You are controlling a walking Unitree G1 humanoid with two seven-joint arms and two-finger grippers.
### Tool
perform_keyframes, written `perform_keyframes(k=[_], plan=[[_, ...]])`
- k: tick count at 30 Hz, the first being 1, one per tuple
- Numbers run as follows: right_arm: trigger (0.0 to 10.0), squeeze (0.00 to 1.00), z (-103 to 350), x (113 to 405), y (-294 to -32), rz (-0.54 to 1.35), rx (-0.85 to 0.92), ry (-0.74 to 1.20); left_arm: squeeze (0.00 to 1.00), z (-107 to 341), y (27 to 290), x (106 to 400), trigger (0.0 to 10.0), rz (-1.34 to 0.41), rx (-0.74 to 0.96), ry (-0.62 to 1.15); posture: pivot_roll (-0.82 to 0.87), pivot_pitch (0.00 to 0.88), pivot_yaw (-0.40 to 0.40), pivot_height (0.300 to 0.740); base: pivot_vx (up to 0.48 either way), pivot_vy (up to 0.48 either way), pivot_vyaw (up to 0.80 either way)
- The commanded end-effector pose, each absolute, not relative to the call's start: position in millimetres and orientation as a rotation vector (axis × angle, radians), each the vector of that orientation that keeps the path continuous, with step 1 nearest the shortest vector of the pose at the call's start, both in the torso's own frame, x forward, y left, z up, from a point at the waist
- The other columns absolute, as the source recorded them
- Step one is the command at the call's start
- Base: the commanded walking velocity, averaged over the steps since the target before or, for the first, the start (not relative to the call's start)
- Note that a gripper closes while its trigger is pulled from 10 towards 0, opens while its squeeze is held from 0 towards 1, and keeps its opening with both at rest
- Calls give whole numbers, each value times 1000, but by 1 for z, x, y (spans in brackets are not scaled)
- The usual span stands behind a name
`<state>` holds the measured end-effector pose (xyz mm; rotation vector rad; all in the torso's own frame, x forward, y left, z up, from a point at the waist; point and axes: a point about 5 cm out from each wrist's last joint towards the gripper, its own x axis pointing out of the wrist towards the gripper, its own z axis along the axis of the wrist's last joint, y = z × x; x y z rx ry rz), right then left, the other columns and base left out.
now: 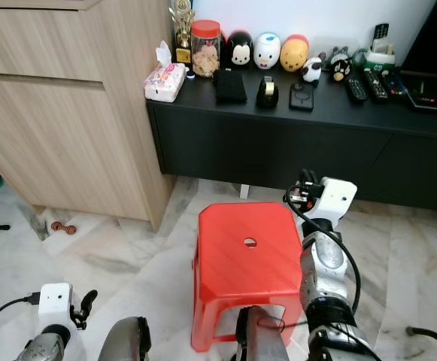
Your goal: Hang keys on a hook
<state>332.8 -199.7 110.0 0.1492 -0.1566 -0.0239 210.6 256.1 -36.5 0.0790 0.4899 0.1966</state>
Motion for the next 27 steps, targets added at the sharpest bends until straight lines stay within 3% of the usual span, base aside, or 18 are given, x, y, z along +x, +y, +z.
perform_keyframes(k=[1, 16, 22, 27], plan=[[10000, 0, 119, 332, -199, -5, 128, -174, 0, -44, 255, 202, 10000, 221, 58, 543, 2, 12, -83, 592, 0, 0, 0], [10000, 0, 99, 327, -229, -102, 73, -14, 0, -64, 249, 176, 10000, 253, 22, 663, 5, 0, -88, 682, 0, 0, 0], [10000, 0, 62, 309, -243, -153, 64, 149, 0, -68, 249, 169, 10000, 245, 28, 706, 2, 0, -80, 717, 0, 0, 0], [10000, 0, 8, 275, -247, -181, 45, 397, 0, -72, 253, 162, 10000, 254, 23, 756, 2, 0, -75, 740, 0, 0, 0]])
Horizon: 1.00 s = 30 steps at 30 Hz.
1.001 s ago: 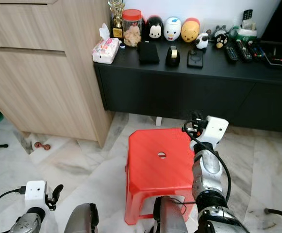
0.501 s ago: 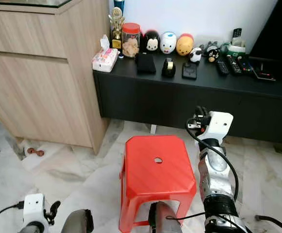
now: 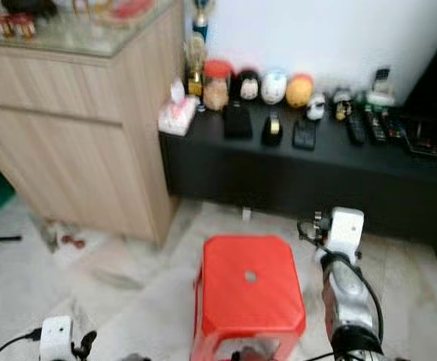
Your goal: Hang keys on a hook
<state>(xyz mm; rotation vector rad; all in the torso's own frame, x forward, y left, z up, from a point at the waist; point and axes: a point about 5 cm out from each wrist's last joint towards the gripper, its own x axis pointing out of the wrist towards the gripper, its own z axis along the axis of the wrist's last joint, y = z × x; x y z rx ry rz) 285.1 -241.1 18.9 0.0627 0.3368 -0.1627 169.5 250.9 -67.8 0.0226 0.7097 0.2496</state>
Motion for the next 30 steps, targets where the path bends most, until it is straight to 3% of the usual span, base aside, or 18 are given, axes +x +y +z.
perform_keyframes(k=[1, 3, 9, 19, 30], plan=[[10000, 0, 8, 275, -247, -181, 45, 397, 0, -72, 253, 162, 10000, 254, 23, 756, 2, 0, -75, 740, 0, 0, 0], [10000, 0, -22, 253, -239, -153, 61, 575, 0, -74, 255, 158, 10000, 253, 23, 789, 3, 0, -73, 740, 0, 0, 0], [10000, 0, -58, 216, -222, -76, -7, 838, 0, -78, 255, 151, 10000, 260, 19, 828, 12, 0, -74, 740, 0, 0, 0], [10000, 0, -77, 179, -234, -49, -28, 1008, 0, -82, 258, 142, 10000, 274, 10, 874, 24, 0, -81, 740, 0, 0, 0], [10000, 0, -80, 176, -228, -68, -1, 1016, 0, -86, 255, 135, 10000, 279, 1, 903, 32, 0, -83, 740, 0, 0, 0]])
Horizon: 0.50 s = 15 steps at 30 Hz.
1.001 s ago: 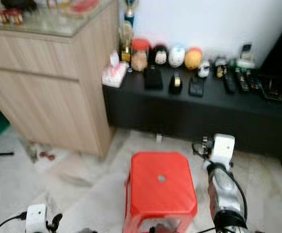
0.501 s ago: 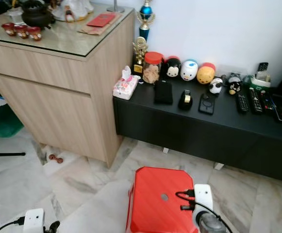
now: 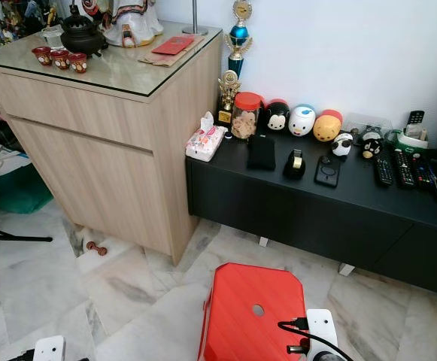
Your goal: Hang keys on a hook
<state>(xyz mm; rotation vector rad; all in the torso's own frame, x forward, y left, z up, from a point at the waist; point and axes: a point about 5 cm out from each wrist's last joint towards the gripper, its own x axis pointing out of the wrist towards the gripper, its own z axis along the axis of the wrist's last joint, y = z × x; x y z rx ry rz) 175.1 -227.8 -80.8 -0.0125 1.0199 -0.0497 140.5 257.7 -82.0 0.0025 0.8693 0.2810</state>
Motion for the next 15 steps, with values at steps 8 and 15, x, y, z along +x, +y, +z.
perform_keyframes(k=[8, 15], plan=[[10000, 0, -80, 179, -223, -54, -17, 1000, 0, -88, 251, 131, 10000, 262, -7, 924, 35, 1, -79, 740, 0, 0, 0], [10000, 0, -79, 180, -224, -67, -11, 996, 0, -94, 249, 118, 10000, 261, -9, 982, 37, 4, -75, 740, 0, 0, 0]])
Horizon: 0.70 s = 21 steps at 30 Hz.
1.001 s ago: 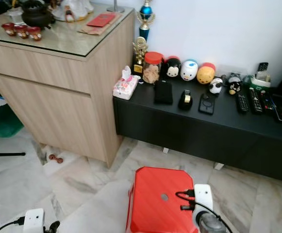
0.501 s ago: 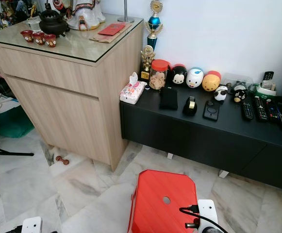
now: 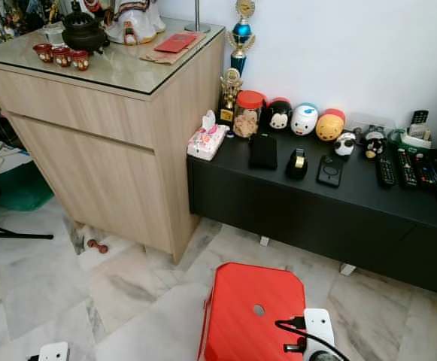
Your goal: Hang keys on a hook
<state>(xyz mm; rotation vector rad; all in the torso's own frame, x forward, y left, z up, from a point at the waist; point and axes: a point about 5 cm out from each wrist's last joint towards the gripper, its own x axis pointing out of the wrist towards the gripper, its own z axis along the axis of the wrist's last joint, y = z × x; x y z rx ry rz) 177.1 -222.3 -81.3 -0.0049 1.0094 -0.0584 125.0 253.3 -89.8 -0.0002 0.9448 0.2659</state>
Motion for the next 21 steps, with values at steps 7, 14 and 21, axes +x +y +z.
perform_keyframes(k=[7, 14, 21], plan=[[10000, 0, -79, 181, -223, -68, -14, 995, 0, -92, 248, 125, 10000, 254, -11, 962, 38, 0, -78, 740, -70, 0, 0], [10000, 0, -79, 181, -222, -63, -14, 997, 0, -92, 248, 126, 10000, 252, -15, 961, 42, 0, -79, 740, -280, 0, 0], [10000, 0, -78, 182, -226, -101, -4, 986, 0, -92, 247, 125, 10000, 245, -21, 967, 42, 0, -78, 740, -298, 0, 0]])
